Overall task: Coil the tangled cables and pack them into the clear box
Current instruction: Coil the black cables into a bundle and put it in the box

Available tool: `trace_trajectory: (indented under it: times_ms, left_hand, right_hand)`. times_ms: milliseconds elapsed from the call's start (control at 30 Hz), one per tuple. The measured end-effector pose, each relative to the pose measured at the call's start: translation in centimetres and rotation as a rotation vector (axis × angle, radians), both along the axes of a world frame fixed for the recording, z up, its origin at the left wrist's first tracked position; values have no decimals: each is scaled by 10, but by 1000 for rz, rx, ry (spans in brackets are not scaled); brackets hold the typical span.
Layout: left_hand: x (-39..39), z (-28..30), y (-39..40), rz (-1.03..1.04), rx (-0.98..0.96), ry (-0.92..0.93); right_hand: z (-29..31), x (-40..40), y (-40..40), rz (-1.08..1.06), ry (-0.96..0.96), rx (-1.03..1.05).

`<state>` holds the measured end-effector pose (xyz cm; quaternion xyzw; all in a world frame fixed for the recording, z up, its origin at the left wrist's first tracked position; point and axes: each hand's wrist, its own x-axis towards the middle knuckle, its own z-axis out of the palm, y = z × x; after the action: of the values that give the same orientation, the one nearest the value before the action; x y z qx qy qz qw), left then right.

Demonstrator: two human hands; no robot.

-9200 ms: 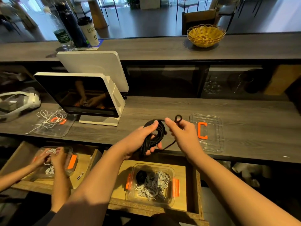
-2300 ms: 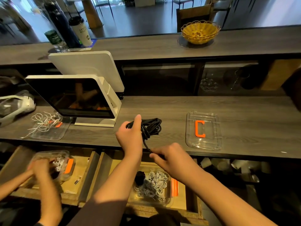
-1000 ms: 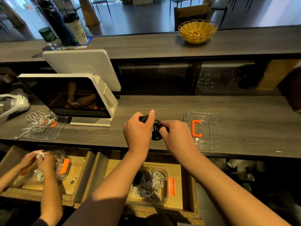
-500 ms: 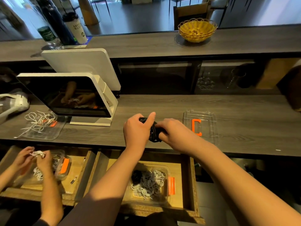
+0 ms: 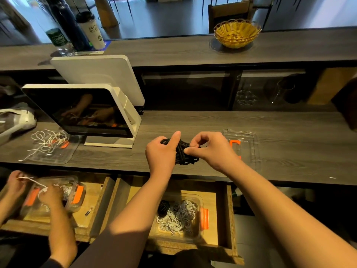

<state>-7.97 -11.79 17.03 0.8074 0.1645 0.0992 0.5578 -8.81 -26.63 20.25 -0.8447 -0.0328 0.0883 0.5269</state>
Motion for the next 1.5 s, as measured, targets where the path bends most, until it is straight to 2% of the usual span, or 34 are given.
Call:
trace_trajectory:
  times_ms: [67, 100, 233, 467, 567, 767, 967, 1200, 1267, 1400, 1500]
  left_hand:
    - [0, 0, 2, 35, -24, 6]
    - [0, 0, 2, 36, -36, 9]
    - [3, 4, 1, -49, -167, 93]
    - [1, 1, 1, -169, -246, 222]
    - [-1, -2, 1, -199, -293, 269]
    - [-6, -4, 3, -234, -334, 267]
    - [-10, -3, 2, -284, -365, 280]
    - [-16, -6, -3, -259, -462, 347]
    - [-15, -8, -2, -206, -477, 327]
    - [-10, -12, 3, -137, -396, 250]
    - [-11, -13, 5, -135, -351, 208]
  right_hand:
    - [-3, -3, 6, -7, -58, -98]
    - [-4, -4, 8, -2, -68, -80]
    - [-9, -5, 2, 16, -34, 134]
    - [-13, -3, -4, 52, 158, 298]
    - [-12, -1, -6, 84, 144, 241]
    - [-10, -3, 1, 194, -34, -17]
    - [-23, 0, -11, 261, 101, 188]
    - [-20, -1, -14, 459, 31, 114]
    - [-18, -1, -9, 392, 1, 54]
    - [-29, -2, -2, -90, -85, 231]
    - [-38, -4, 0, -75, 144, 228]
